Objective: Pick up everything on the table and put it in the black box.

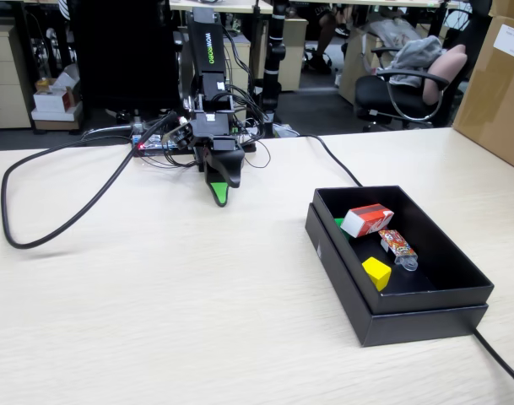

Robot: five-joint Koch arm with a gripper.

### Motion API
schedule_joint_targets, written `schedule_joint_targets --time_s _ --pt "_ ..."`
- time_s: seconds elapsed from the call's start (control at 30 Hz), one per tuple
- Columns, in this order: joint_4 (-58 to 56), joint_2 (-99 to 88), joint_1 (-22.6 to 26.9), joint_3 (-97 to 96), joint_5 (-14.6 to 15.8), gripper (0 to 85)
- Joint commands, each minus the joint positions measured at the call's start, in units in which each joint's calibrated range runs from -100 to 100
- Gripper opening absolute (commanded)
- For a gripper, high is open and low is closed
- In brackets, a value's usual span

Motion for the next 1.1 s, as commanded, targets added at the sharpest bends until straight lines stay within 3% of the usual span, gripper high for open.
schedule_joint_targets --time_s 0.0,1.07 --pt "-1.1 0.0 0.0 -2.3 -0.3 48.0" --pt "-1.1 0.1 0.1 -2.2 -0.3 48.1"
